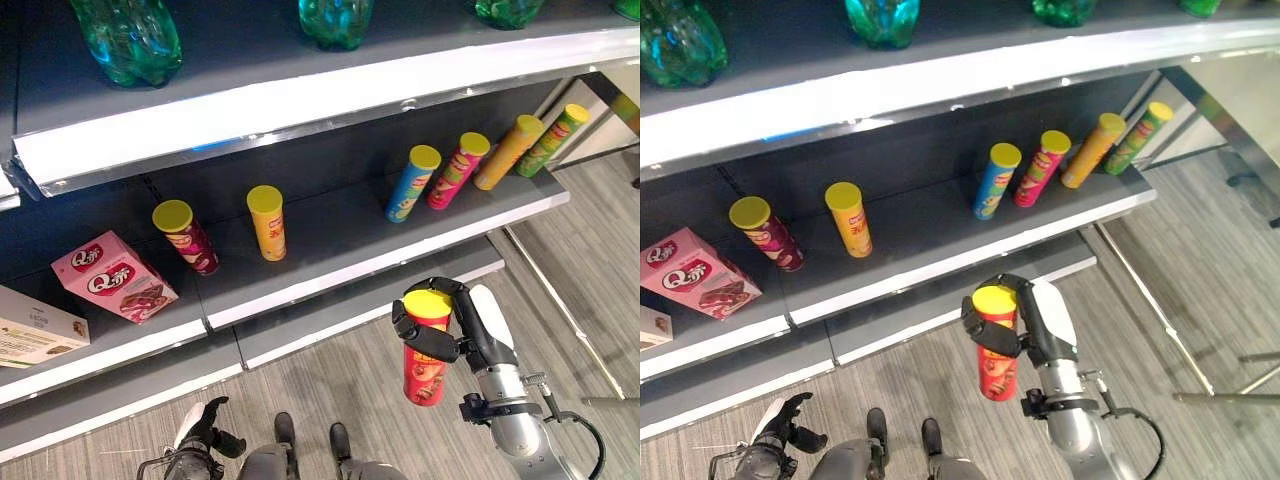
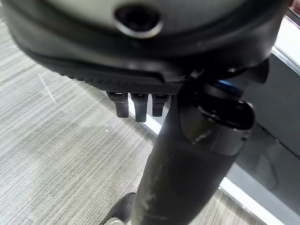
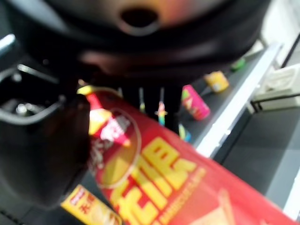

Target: Put the goods on the table back onto the shelves and tidy them up.

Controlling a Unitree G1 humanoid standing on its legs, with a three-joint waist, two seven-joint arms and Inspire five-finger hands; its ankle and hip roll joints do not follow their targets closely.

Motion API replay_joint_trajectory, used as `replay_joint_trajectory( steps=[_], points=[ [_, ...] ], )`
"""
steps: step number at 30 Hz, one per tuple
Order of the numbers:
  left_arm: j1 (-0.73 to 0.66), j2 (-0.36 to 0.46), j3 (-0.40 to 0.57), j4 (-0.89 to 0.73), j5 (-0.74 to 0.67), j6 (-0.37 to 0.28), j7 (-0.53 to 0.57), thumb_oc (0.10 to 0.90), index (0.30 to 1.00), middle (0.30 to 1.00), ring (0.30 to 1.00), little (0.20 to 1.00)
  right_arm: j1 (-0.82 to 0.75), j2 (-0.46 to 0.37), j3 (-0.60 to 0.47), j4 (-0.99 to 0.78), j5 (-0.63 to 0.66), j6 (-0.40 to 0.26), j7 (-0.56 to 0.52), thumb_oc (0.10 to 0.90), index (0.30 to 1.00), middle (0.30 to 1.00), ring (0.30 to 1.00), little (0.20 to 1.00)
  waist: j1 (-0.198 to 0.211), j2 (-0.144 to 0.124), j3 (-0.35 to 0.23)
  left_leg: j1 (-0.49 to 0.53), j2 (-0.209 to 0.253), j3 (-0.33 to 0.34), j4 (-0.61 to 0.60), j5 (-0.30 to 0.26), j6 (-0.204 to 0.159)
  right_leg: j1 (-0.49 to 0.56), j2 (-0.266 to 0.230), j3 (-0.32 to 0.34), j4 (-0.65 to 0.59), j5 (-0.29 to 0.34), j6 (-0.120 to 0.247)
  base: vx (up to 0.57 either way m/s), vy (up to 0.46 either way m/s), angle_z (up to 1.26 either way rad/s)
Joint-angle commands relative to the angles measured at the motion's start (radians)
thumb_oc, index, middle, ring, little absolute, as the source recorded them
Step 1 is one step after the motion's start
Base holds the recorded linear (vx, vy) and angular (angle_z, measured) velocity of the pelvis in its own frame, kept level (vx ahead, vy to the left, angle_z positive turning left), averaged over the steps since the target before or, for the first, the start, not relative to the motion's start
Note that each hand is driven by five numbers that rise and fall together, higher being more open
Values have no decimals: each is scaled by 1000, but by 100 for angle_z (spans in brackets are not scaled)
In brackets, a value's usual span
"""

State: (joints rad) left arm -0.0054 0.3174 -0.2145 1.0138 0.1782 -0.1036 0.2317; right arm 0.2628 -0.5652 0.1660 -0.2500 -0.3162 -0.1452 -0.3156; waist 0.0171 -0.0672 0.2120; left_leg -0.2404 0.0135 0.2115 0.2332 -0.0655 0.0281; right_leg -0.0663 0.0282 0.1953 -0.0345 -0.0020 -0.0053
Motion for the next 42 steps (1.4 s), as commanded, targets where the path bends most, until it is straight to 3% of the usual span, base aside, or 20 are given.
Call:
replay_joint_trajectory(
  steps=[1,5,6,11,14,15,16,18,19,21,22,23,24,25,28,29,30,31,34,42],
  points=[
    [-53,-18,6,64,-22,-34,47,800,900,900,900,900,-72,-14,-89,-93,-58,-94,-106,400,300,300,300,300,23,23,-21,3,70,-55,59,-72,-84,-30,9,-48,159,-105,107,28,88,6],
    [-57,-28,11,90,-39,-37,54,800,900,900,900,900,-101,-14,-72,-58,-79,-82,-150,400,300,300,300,300,34,25,-30,-21,115,-79,-71,27,-98,-57,-21,-83,151,-99,113,30,97,8],
    [-36,-30,0,107,-12,-35,52,800,900,900,900,900,-109,-3,-66,-37,-101,-74,-167,400,300,300,300,300,41,40,-48,-5,127,-76,-148,50,-103,-56,-30,-98,143,-117,119,103,150,11],
    [-10,-23,4,100,7,-37,70,800,900,900,900,900,-123,10,-38,-39,-140,-66,-189,400,300,300,300,300,58,71,-65,38,107,-62,-175,50,-96,-35,-68,-96,155,-125,134,100,173,-4],
    [-24,-12,17,114,11,-26,79,800,900,900,900,900,-179,12,9,-53,-168,-57,-168,400,300,300,300,300,47,106,-26,134,90,-26,-216,50,-67,-149,-90,-72,402,-37,183,56,165,-36],
    [-26,-6,8,113,15,-26,84,800,900,900,900,900,-191,16,19,-59,-167,-63,-171,400,300,300,300,300,41,114,-14,148,92,-33,-226,55,-64,-184,-86,-63,443,-12,185,102,-37,-48],
    [-24,-2,9,114,13,-28,88,800,900,900,900,900,-213,31,37,-66,-157,-69,-184,400,300,300,300,300,39,122,-14,164,108,-34,-240,56,-79,-205,-115,-59,384,-45,177,136,-69,-24],
    [-28,1,15,121,6,-30,88,800,900,900,900,900,-224,34,42,-72,-152,-73,-182,400,300,300,300,300,37,120,-14,175,116,-32,-247,52,-91,-201,-141,-72,320,-48,176,194,-214,0],
    [-45,9,22,131,-5,-36,90,800,900,900,900,900,-240,32,39,-90,-146,-77,-185,400,300,300,300,300,19,108,-9,199,124,-45,-256,33,-118,-238,-168,-62,152,-15,190,263,-367,7],
    [-48,9,29,131,-13,-40,95,800,900,900,900,900,-225,35,45,-110,-138,-77,-177,400,300,300,300,300,16,76,-20,250,146,-47,-247,0,-138,-218,-182,-50,23,65,218,352,-538,20],
    [-34,5,50,123,-42,-45,103,800,900,900,900,900,-221,30,45,-121,-133,-79,-177,400,300,300,300,300,20,65,-27,255,194,-38,-253,27,-161,-211,-161,-53,43,81,216,267,-469,55],
    [-32,6,50,122,-43,-45,103,800,900,900,900,900,-220,29,45,-122,-133,-79,-177,400,300,300,300,300,20,68,-29,255,198,-38,-256,29,-164,-212,-156,-54,46,79,214,264,-542,56],
    [-11,4,74,137,-59,-42,99,800,900,900,900,900,-199,26,46,-144,-132,-97,-166,400,300,300,300,300,21,56,-44,270,267,-28,-272,68,-190,-190,-113,-71,73,50,196,234,-414,61],
    [-9,1,68,142,-51,-41,98,800,900,900,900,900,-189,22,43,-152,-132,-104,-168,400,300,300,300,300,21,53,-47,272,293,-24,-277,87,-197,-176,-90,-84,85,34,183,296,-535,45],
    [-8,-27,-2,111,10,-35,88,800,900,900,900,900,-121,-5,-9,-161,-135,-113,-197,400,300,300,300,300,-2,63,-43,226,341,26,-258,151,-181,-125,-56,-163,122,-42,134,112,-333,43],
    [-8,-27,-2,110,10,-35,88,800,900,900,900,900,-120,-5,-9,-161,-135,-113,-197,400,300,300,300,300,-3,63,-43,226,341,25,-258,150,-181,-124,-56,-164,122,-42,134,26,-191,129],
    [-12,-23,-5,78,5,-35,85,800,900,900,900,900,-74,-10,-39,-178,-118,-114,-199,400,300,300,300,300,-18,68,-39,209,343,111,-256,170,-180,-111,-61,-216,141,-63,122,51,-194,156],
    [-11,-24,4,77,-1,-37,78,800,900,900,900,900,-47,-14,-40,-190,-116,-116,-192,400,300,300,300,300,-22,71,-39,204,322,138,-237,149,-177,-108,-59,-238,155,-73,120,80,-201,109],
    [-6,-28,19,90,-6,-47,76,800,900,900,900,900,-25,-22,-24,-181,-105,-135,-176,400,300,300,300,300,-30,95,-34,209,205,87,-180,46,-147,-124,-52,-230,157,-74,110,63,-6,2],
    [-14,-37,-4,115,-8,-57,83,800,900,900,900,900,-64,-2,68,-74,-148,-135,-238,400,300,300,300,300,-34,137,-35,151,180,82,-181,50,-149,-161,-48,-230,136,-51,114,24,36,-21]
  ],
)
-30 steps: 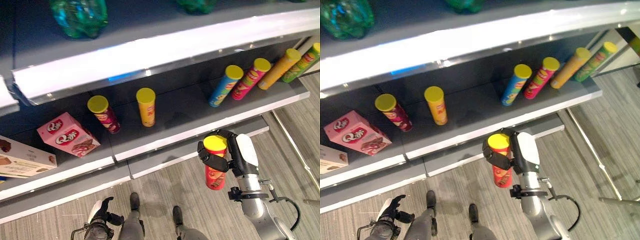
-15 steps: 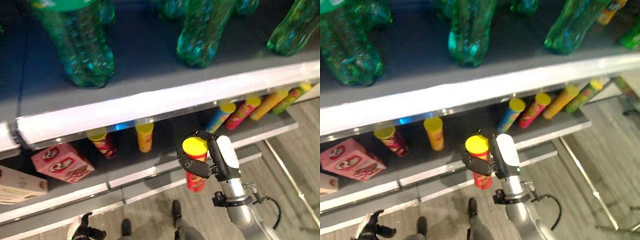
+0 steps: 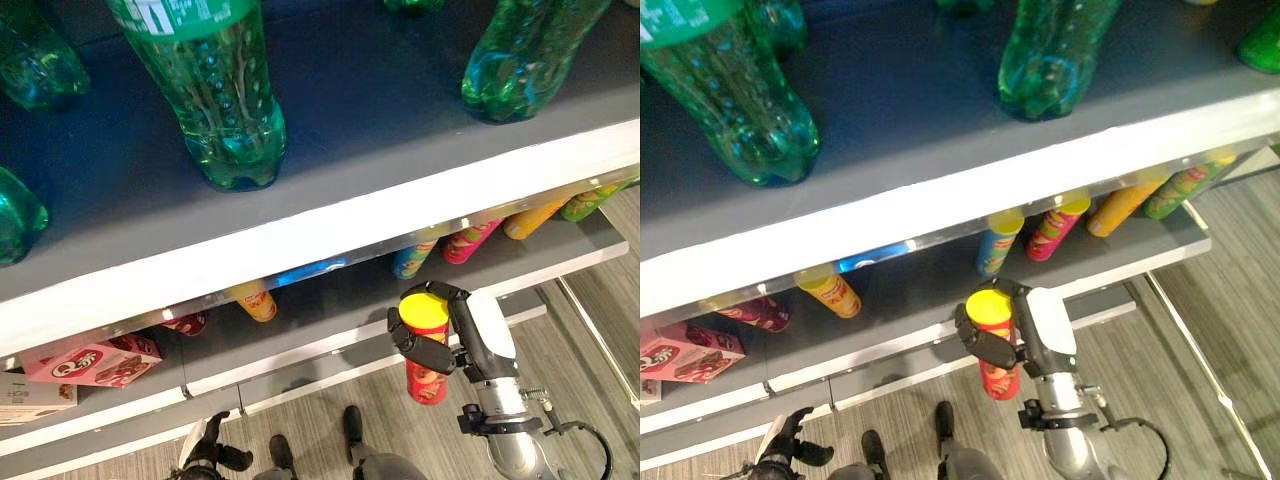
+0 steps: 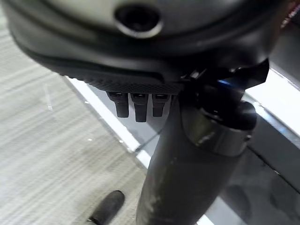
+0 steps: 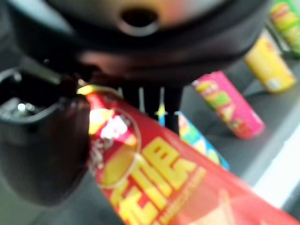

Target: Put the goods on the table back onto the shelves and tidy them up.

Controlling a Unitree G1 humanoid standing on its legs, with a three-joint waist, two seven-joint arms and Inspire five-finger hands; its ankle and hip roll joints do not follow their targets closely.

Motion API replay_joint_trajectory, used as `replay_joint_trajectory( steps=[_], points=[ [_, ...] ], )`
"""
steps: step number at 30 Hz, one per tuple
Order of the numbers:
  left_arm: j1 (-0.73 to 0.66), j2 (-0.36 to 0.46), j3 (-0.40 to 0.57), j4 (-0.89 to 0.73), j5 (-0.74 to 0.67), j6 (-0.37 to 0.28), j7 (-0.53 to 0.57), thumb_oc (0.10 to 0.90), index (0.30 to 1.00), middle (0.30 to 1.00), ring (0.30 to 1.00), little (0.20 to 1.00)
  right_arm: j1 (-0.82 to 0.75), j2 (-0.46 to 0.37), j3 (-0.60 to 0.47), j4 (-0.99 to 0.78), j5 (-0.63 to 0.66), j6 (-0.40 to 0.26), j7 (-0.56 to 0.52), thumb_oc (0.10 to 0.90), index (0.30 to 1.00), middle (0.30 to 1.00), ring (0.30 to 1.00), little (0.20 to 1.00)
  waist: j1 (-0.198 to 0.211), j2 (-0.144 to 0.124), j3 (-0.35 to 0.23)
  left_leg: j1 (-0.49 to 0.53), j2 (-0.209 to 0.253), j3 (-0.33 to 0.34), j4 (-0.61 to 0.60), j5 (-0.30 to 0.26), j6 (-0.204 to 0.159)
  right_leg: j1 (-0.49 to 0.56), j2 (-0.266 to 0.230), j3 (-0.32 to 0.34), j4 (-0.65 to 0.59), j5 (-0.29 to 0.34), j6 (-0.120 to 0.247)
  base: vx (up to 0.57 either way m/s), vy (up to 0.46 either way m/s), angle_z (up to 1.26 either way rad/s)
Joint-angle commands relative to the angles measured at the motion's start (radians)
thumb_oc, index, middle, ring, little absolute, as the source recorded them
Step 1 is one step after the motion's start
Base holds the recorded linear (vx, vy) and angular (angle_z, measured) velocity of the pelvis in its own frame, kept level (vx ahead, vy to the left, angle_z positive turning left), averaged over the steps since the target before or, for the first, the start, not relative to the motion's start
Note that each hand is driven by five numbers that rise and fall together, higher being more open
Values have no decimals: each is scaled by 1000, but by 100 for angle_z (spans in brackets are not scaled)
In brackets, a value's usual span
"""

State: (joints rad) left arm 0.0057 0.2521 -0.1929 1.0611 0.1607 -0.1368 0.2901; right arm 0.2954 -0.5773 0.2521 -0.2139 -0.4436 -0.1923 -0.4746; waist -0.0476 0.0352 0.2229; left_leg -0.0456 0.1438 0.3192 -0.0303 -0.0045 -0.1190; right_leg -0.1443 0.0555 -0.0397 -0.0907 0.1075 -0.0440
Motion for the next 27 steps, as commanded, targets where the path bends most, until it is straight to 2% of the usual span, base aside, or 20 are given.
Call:
replay_joint_trajectory(
  steps=[1,8,14,27],
  points=[
    [-25,28,-27,70,8,-27,25,800,900,900,900,900,-110,7,-1,-93,-43,-91,-100,400,300,300,300,300,34,43,-47,-41,48,-24,66,-4,-4,-87,-77,3,184,-154,156,35,60,4],
    [-29,23,-56,83,-4,-38,40,800,900,900,900,900,-283,40,125,90,-126,-60,-202,400,300,300,300,300,65,75,-43,-58,44,-31,1,31,-9,-116,-87,-9,152,-125,170,1,28,3],
    [-31,18,-67,90,-21,-36,41,800,900,900,900,900,-369,66,132,127,-144,-40,-263,400,300,300,300,300,94,87,-37,-75,41,-44,-17,44,-8,-129,-92,-19,132,-110,175,-12,6,8],
    [-28,18,-70,104,-41,-32,53,800,900,900,900,900,-472,123,88,61,-120,-39,-366,400,300,300,300,300,133,91,-17,-82,34,-72,-36,53,3,-132,-102,-38,119,-97,179,-7,-1,6]
  ],
)
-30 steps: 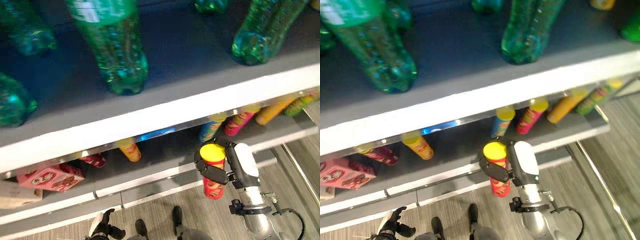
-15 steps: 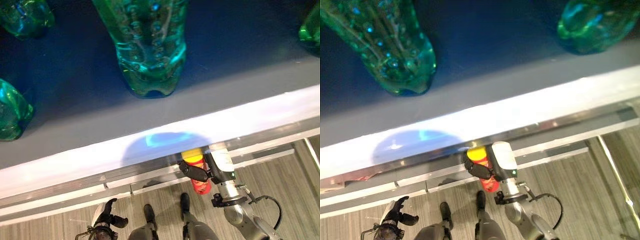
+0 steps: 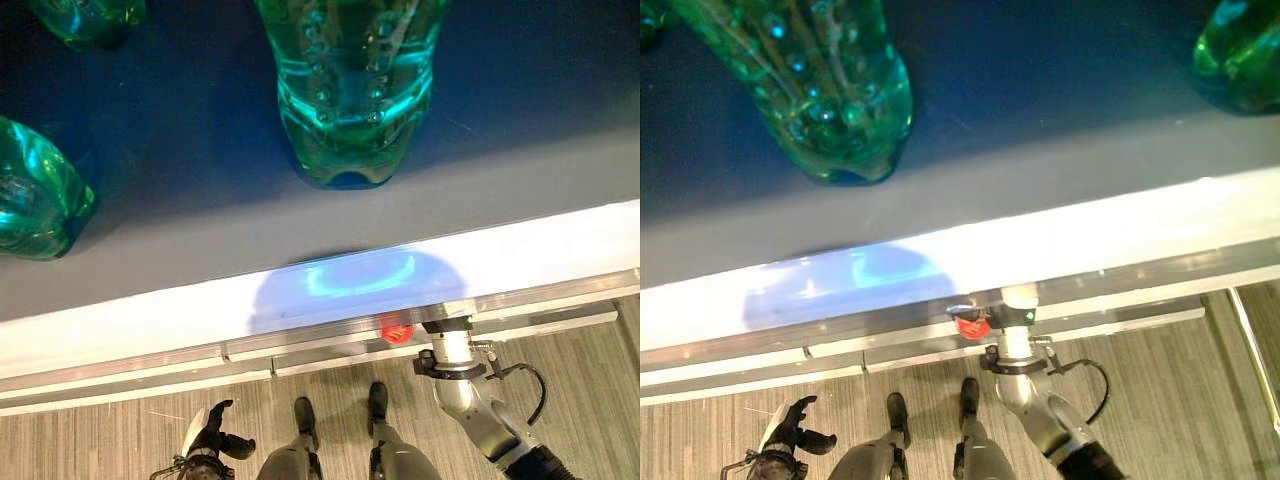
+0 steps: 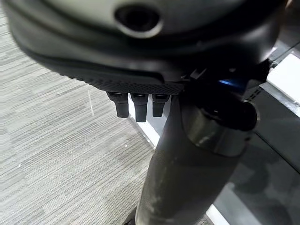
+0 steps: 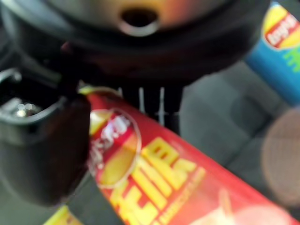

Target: Put the goods on the table back onto the shelves and tidy them up.

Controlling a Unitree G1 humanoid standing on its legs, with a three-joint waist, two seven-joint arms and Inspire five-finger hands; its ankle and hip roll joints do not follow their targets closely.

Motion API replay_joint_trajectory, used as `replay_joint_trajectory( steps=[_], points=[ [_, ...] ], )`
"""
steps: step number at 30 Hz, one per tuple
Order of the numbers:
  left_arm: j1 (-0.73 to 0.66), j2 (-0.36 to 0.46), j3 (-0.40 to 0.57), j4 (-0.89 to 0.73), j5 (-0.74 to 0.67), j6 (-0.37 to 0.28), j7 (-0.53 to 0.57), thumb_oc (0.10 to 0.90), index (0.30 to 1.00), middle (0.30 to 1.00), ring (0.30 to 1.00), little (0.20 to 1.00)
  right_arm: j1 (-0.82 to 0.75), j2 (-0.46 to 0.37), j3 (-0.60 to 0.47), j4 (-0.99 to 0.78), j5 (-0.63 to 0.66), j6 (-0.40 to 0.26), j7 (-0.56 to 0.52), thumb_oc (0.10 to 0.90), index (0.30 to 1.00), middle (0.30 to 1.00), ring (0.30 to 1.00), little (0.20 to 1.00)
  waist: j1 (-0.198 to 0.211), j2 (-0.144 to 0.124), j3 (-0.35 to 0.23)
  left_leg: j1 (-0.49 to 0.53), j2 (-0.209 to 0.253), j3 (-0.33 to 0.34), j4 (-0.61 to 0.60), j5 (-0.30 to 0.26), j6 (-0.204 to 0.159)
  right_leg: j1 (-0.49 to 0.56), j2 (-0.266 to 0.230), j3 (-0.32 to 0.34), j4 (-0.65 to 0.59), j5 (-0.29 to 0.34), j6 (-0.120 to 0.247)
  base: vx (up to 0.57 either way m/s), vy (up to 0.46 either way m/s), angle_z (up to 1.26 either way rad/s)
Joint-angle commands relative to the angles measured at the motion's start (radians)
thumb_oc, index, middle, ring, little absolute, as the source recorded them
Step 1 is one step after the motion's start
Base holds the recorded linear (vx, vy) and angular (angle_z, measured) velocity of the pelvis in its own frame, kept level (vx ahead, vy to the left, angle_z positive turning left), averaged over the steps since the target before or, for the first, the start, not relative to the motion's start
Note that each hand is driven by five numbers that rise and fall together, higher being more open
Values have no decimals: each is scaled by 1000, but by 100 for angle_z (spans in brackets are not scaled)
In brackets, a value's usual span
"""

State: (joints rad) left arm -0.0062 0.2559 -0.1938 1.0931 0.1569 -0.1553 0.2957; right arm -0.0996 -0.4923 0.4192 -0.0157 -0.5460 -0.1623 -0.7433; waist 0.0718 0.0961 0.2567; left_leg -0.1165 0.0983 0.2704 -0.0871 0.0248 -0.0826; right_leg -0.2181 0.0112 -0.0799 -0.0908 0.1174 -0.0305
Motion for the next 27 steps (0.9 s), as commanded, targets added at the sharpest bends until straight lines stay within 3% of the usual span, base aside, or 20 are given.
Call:
replay_joint_trajectory(
  steps=[1,11,27],
  points=[
    [-17,18,-69,70,-44,-14,51,800,900,900,900,900,-95,50,-98,-149,-17,-75,-138,400,300,300,300,300,19,30,-40,-22,79,-28,22,26,-32,-66,-59,0,120,-103,166,-41,-3,5],
    [-15,34,-78,70,-53,-32,63,800,900,900,900,900,-155,91,-94,-156,-18,-123,-234,400,300,300,300,300,44,36,3,-88,74,-51,45,34,-26,-110,-64,-11,118,-83,169,-50,1,4],
    [-26,67,-109,12,-37,-65,69,800,900,900,900,900,-299,69,-8,-122,-105,-110,-260,400,300,300,300,300,71,100,26,-152,47,-59,62,34,-19,-179,-83,-3,120,-60,171,-9,15,4]
  ],
)
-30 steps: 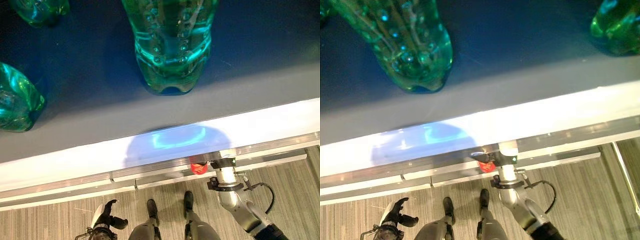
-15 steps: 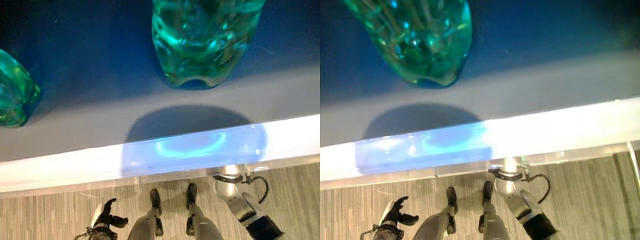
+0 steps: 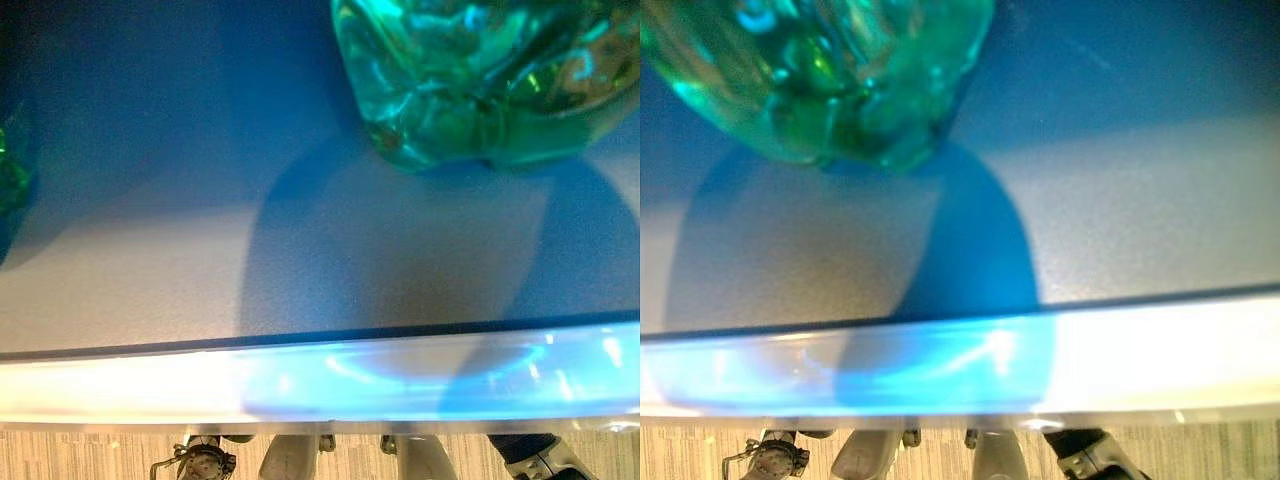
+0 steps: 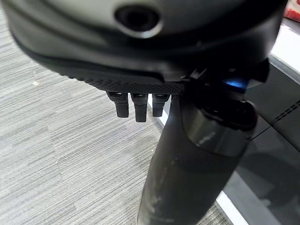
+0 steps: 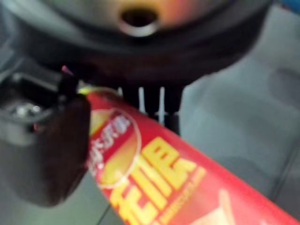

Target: Put the goods on the table back onto the shelves and tidy them up.

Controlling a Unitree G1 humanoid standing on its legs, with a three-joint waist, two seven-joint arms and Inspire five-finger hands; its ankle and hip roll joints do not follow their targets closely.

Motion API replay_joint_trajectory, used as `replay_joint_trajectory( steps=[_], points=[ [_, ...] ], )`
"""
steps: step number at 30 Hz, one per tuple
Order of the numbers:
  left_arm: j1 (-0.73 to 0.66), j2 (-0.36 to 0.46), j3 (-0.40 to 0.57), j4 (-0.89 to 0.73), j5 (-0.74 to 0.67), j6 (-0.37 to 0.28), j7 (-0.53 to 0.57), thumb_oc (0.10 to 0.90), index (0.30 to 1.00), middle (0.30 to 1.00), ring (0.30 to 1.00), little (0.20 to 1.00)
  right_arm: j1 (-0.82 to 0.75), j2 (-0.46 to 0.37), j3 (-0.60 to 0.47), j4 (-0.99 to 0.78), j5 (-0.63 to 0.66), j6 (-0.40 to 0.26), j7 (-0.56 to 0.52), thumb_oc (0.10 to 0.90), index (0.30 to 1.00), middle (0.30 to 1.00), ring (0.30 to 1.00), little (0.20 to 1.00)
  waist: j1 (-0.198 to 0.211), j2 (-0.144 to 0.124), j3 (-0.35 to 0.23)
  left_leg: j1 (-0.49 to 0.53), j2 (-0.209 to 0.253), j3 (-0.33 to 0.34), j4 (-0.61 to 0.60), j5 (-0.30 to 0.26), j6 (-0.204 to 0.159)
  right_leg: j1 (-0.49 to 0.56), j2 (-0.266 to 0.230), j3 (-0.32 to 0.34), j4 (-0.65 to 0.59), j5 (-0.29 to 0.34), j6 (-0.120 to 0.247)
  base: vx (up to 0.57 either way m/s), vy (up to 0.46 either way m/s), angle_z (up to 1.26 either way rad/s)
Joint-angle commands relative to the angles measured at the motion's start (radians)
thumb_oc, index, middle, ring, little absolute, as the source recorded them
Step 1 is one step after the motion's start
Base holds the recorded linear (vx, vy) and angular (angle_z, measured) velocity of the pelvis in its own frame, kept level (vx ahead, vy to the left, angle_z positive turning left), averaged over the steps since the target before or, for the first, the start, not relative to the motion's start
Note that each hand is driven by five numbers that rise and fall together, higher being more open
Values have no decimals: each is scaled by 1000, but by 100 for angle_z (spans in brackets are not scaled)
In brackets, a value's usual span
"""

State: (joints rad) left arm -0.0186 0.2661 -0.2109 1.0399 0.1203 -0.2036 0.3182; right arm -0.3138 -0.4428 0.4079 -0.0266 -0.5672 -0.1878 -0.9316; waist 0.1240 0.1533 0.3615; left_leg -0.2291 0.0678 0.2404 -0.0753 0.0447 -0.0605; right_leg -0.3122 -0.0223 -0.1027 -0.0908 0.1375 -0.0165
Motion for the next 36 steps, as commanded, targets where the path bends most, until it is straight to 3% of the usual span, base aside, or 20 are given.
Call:
replay_joint_trajectory(
  steps=[1,17,24,30,36],
  points=[
    [-18,60,-96,59,1,-19,49,800,900,900,900,900,-98,17,9,-108,-88,-83,-69,400,300,300,300,300,19,48,-77,-44,76,-28,52,14,-41,-88,-49,22,120,-79,157,0,0,0],
    [-108,105,-146,-38,62,-33,117,800,900,900,900,900,-262,-21,86,37,-177,-25,-107,400,300,300,300,300,29,117,-69,-125,54,-14,88,3,-35,-179,-53,46,130,-58,159,-5,9,-5],
    [-141,120,-152,-61,88,-32,141,800,900,900,900,900,-275,-43,77,54,-200,-10,-120,400,300,300,300,300,23,119,-65,-147,53,-10,97,1,-35,-203,-51,51,133,-54,160,-7,-13,-3],
    [-174,124,-160,-71,127,-21,160,800,900,900,900,900,-236,-71,28,50,-209,14,-146,400,300,300,300,300,8,99,-66,-162,58,-7,96,0,-35,-221,-43,51,134,-49,159,-9,-45,-4],
    [-204,120,-173,-71,146,-12,180,800,900,900,900,900,-236,-84,10,68,-211,23,-175,400,300,300,300,300,-3,99,-61,-178,56,-8,111,-8,-33,-241,-45,56,144,-49,157,0,0,0]
  ],
)
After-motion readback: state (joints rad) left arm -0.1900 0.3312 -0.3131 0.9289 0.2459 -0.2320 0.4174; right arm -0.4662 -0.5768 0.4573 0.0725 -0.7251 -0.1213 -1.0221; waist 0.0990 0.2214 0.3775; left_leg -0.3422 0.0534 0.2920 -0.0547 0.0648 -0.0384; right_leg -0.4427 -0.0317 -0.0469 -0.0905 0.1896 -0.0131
